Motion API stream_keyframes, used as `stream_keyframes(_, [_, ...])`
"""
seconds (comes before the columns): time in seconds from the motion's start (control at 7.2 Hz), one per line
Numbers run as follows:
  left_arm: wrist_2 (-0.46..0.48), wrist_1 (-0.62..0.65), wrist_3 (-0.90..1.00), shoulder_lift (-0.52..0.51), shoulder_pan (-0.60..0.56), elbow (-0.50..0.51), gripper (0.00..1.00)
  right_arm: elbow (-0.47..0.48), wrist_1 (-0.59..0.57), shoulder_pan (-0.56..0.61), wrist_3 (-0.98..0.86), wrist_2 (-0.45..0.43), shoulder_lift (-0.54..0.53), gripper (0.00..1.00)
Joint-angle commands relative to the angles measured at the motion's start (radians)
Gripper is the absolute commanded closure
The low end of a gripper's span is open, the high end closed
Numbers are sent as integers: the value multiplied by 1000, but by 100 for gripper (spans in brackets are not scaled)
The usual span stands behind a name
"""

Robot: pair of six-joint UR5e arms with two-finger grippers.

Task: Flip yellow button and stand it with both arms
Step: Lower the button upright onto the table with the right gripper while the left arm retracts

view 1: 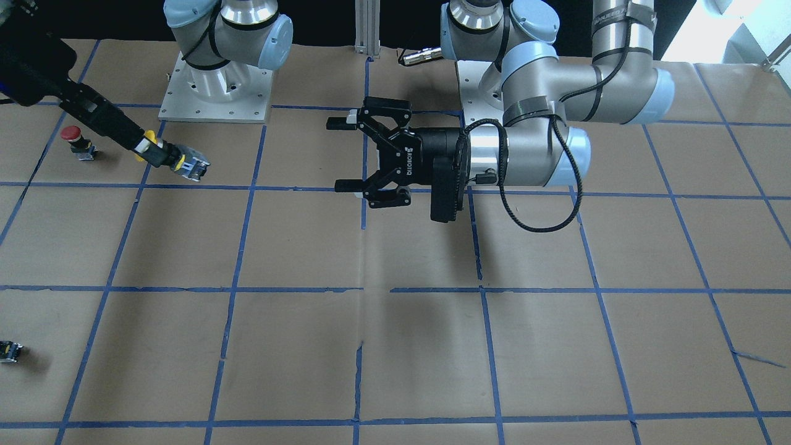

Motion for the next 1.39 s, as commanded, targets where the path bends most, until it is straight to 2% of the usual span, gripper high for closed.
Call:
stream_keyframes(0.0, [408,56,-276,47,3,149,0,43,-21,-33,-367,-248,4,84])
stream_keyframes(0.14, [554,53,-385,76,-1,182,0,91,-79,-62,-447,-348,3,85])
stream_keyframes(0.28, [730,16,-424,124,-2,191,0,164,-206,-100,-573,-392,4,85])
stream_keyframes(0.56, [1088,-195,-427,217,4,222,0,359,-541,-250,-881,-403,3,85])
stream_keyframes(0.69, [1262,-278,-427,244,12,246,0,422,-619,-304,-993,-398,4,85])
stream_keyframes(0.83, [1354,-324,-426,247,24,258,0,453,-660,-360,-1020,-384,7,85])
stream_keyframes(0.97, [1387,-325,-426,245,47,251,0,458,-688,-373,-1046,-383,53,85])
stream_keyframes(1.25, [1395,-337,-440,230,61,257,0,459,-783,-402,-1092,-386,148,85])
